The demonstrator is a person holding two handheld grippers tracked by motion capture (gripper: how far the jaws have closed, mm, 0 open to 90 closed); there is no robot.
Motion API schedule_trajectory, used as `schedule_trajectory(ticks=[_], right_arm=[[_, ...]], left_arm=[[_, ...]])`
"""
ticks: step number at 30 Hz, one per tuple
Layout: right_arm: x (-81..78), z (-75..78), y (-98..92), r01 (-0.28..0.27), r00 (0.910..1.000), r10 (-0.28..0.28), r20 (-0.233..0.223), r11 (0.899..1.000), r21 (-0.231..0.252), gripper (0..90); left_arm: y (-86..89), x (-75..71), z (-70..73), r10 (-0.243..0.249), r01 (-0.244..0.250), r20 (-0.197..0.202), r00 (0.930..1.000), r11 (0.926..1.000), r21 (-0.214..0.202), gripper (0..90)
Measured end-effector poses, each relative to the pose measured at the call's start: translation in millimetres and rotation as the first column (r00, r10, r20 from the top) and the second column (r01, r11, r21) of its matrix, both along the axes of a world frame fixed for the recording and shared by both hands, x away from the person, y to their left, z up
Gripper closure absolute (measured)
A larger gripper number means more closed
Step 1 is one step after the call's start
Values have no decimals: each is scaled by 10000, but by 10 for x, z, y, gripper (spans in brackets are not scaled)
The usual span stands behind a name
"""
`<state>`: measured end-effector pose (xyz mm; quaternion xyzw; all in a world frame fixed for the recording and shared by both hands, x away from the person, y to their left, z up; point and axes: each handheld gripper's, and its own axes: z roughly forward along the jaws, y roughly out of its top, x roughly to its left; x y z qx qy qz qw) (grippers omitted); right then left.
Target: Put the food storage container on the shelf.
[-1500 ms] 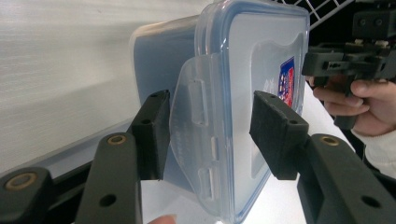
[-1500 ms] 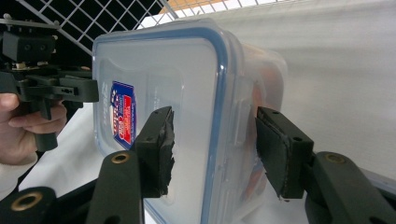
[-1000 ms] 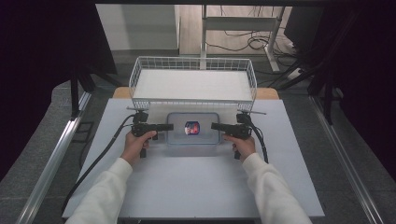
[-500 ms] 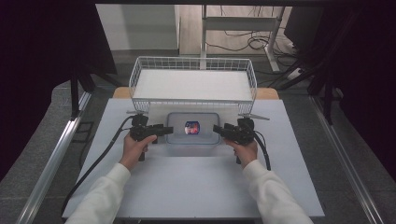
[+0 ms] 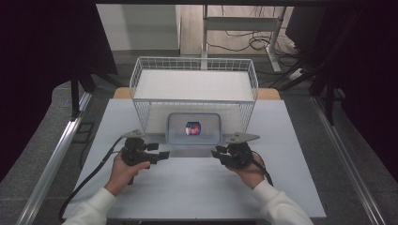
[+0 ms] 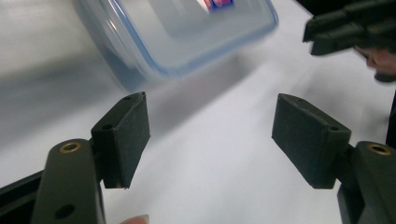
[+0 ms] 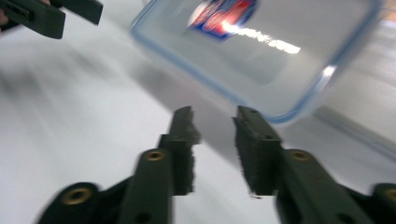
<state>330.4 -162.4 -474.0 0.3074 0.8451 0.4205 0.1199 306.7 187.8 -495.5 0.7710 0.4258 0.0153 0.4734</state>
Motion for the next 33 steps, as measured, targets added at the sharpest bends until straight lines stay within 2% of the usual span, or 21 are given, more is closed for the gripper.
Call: schedule_trajectory(ticks=[3,4,6,12,14,16,23,28,33], right_arm=[[-49,-72,114,-544,9983,558,156,9955,-782,872],[-54,-93,147,-656,9977,669,120,9941,-865,883],[-58,-130,215,-799,9968,802,-8,9920,-973,885],[-21,-227,417,-928,9956,936,1,9875,-1276,885],[16,-246,485,-895,9960,896,-45,9877,-1282,886],[57,-262,552,-835,9963,856,92,9867,-1396,886],[181,-350,719,-707,9975,704,-77,9868,-1459,886],[234,-395,761,-658,9978,648,-116,9861,-1524,886],[335,-430,764,-236,9997,219,-132,9882,-1515,886]], left_arm=[[-6,-148,-18,-181,180,34,9998,9995,240,270],[-11,-197,-17,-244,239,100,9997,9988,432,269],[-13,-285,-17,-336,326,173,9993,9979,560,268],[-1,-435,-7,-458,449,166,9988,9977,502,264],[5,-450,-3,-392,380,229,9990,9979,523,265],[18,-489,12,-204,184,405,9990,9987,480,267],[11,-521,1,-267,234,483,9985,9974,675,268],[17,-523,12,-161,126,559,9983,9980,623,268],[14,-527,13,-101,65,603,9981,9982,602,268]])
